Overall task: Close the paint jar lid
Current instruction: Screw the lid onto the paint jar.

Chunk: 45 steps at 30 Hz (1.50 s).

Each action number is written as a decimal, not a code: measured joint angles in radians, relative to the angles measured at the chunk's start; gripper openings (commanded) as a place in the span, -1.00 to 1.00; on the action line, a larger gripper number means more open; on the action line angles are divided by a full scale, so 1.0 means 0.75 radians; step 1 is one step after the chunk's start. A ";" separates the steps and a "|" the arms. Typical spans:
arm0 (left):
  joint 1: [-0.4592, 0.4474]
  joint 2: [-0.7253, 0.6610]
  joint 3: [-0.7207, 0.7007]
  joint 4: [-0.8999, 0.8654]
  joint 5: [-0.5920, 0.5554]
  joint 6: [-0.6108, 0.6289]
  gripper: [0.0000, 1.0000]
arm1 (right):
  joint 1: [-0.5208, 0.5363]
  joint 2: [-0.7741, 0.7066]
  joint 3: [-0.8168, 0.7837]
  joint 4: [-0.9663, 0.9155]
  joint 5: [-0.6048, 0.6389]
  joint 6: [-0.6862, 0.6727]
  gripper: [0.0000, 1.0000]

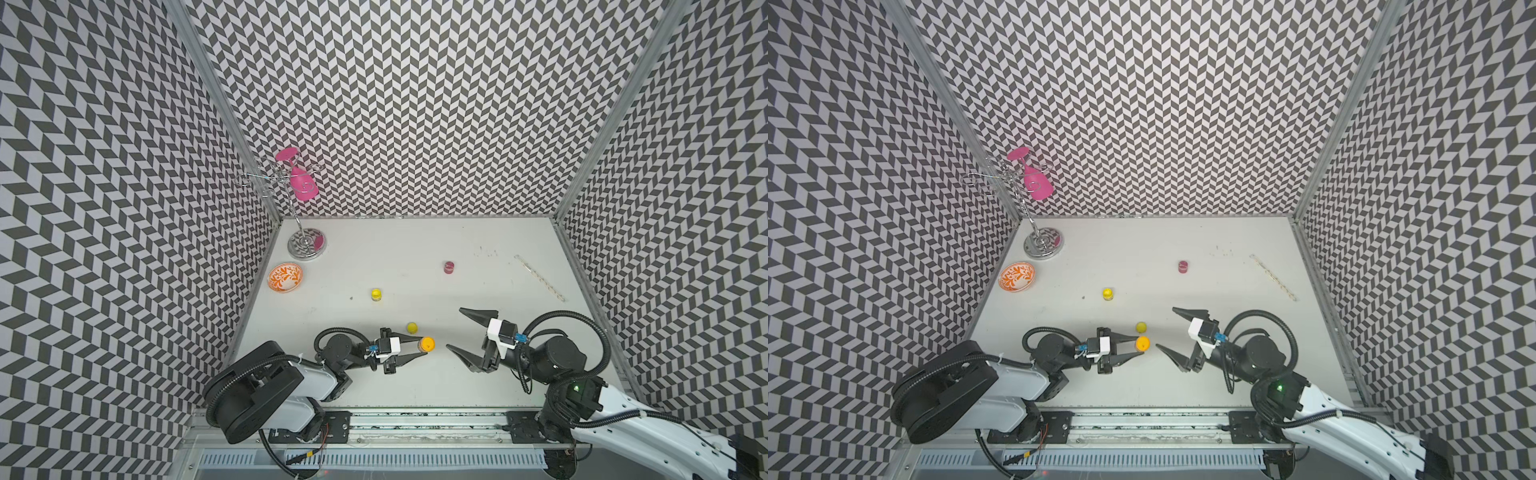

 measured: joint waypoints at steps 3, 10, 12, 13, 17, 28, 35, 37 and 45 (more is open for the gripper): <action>0.000 0.016 0.009 0.006 0.078 -0.036 -0.47 | -0.014 0.178 0.067 -0.065 -0.137 -0.046 0.49; 0.004 0.018 0.010 0.004 0.126 -0.048 -0.47 | -0.015 0.312 0.111 -0.115 -0.303 -0.088 0.41; 0.004 0.018 0.010 0.004 0.128 -0.048 -0.47 | -0.015 0.307 0.111 -0.115 -0.317 -0.090 0.34; 0.004 0.018 0.010 0.004 0.128 -0.048 -0.47 | -0.015 0.304 0.111 -0.114 -0.325 -0.089 0.30; 0.004 0.018 0.010 0.004 0.128 -0.048 -0.47 | -0.015 0.321 0.111 -0.105 -0.350 -0.086 0.10; 0.006 0.018 0.010 0.004 0.128 -0.049 -0.47 | -0.015 0.401 0.112 -0.100 -0.376 -0.076 0.00; 0.006 0.018 0.020 0.004 0.128 -0.049 -0.47 | -0.015 0.361 0.112 -0.097 -0.356 -0.062 0.05; 0.006 0.018 0.027 0.004 0.128 -0.049 -0.47 | -0.015 0.349 0.112 -0.087 -0.352 -0.060 0.02; 0.006 0.018 0.030 0.003 0.127 -0.049 -0.47 | -0.015 0.348 0.111 -0.060 -0.351 -0.046 -0.18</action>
